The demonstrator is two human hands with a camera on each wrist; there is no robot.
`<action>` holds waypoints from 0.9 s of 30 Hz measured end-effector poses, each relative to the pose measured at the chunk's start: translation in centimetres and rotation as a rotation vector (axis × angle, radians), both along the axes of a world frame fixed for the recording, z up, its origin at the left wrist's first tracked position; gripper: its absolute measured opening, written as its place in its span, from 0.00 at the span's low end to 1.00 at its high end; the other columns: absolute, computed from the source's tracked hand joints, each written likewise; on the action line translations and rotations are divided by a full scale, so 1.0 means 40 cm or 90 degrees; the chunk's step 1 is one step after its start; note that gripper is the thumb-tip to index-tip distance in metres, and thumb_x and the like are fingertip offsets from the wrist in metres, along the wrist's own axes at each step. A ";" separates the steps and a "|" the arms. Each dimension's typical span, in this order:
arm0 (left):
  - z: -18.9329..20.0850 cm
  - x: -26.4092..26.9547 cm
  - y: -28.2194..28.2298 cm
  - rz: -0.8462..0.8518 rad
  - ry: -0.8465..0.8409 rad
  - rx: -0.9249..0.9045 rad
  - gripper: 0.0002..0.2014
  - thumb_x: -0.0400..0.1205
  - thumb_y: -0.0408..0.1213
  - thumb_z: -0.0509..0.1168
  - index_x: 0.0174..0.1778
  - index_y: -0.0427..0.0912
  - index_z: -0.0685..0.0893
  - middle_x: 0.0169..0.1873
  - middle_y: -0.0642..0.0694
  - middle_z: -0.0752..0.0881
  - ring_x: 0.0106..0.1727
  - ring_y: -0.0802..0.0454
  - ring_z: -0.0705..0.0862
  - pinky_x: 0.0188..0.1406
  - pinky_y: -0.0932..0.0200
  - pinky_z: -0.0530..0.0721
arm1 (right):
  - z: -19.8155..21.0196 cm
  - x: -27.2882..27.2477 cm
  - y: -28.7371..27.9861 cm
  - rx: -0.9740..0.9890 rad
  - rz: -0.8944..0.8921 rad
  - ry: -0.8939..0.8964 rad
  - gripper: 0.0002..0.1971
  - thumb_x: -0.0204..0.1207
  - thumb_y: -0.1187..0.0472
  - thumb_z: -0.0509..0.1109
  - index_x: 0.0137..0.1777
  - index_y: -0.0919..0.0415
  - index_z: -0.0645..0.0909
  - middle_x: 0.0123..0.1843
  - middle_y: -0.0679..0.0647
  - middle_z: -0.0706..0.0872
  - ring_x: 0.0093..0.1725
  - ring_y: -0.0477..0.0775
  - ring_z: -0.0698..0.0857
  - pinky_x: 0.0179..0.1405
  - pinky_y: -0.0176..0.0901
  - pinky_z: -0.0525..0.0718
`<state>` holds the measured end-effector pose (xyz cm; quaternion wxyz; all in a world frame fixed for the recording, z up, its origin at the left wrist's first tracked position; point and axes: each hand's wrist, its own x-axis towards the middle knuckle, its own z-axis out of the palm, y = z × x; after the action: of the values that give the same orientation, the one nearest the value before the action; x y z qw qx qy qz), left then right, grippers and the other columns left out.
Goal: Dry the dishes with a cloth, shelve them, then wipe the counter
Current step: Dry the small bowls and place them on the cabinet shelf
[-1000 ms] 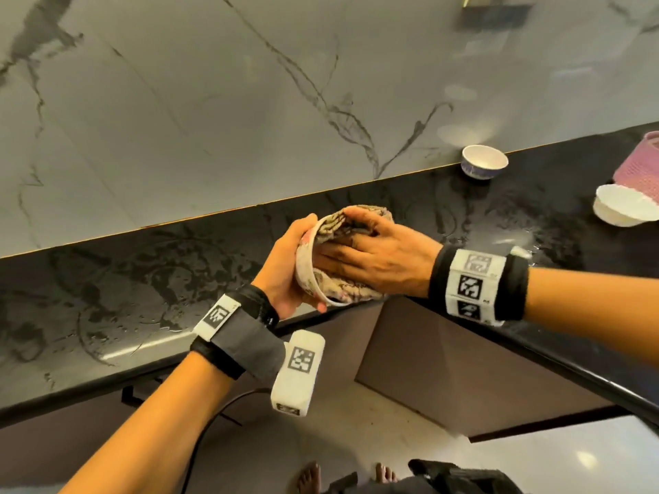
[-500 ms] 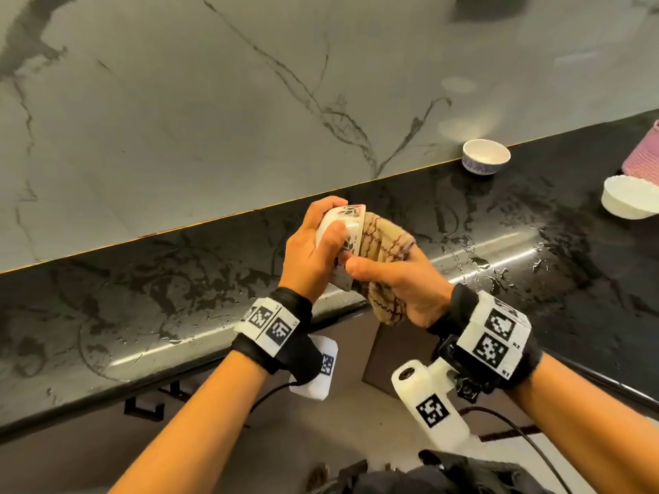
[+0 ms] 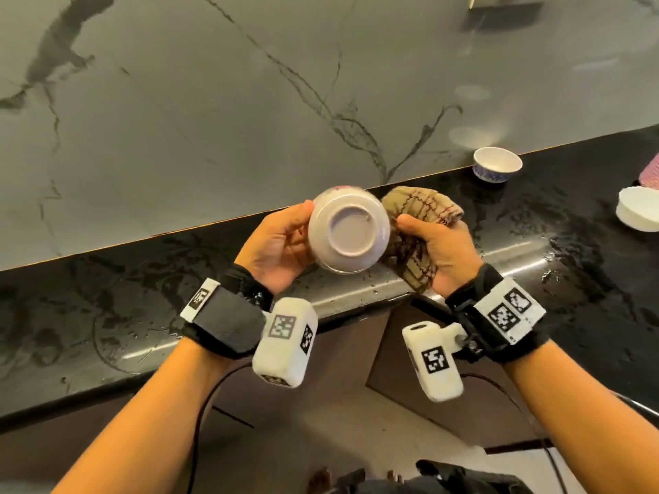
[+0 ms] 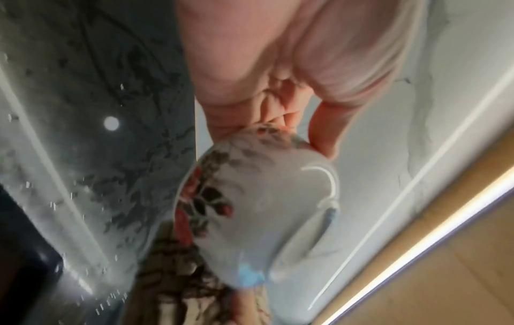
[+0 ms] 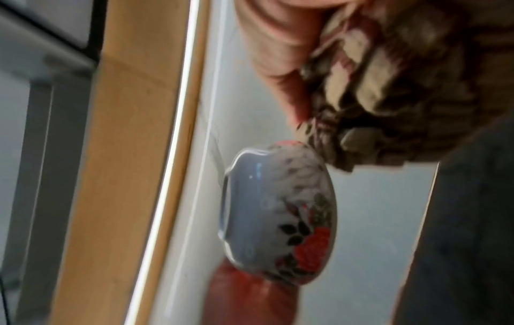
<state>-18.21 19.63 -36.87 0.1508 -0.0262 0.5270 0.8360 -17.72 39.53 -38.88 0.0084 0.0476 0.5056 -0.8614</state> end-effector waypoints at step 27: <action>0.009 0.105 0.045 0.075 0.400 -0.340 0.03 0.77 0.33 0.63 0.43 0.41 0.81 0.36 0.46 0.80 0.41 0.50 0.78 0.45 0.50 0.80 | 0.109 -0.039 -0.158 0.121 0.135 0.210 0.28 0.73 0.35 0.58 0.54 0.60 0.81 0.53 0.50 0.86 0.55 0.47 0.84 0.67 0.50 0.78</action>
<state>-14.00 21.43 -36.52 -0.0779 0.1619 0.7432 0.6445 -19.28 33.22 -34.54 0.0118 -0.1470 0.5814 -0.8002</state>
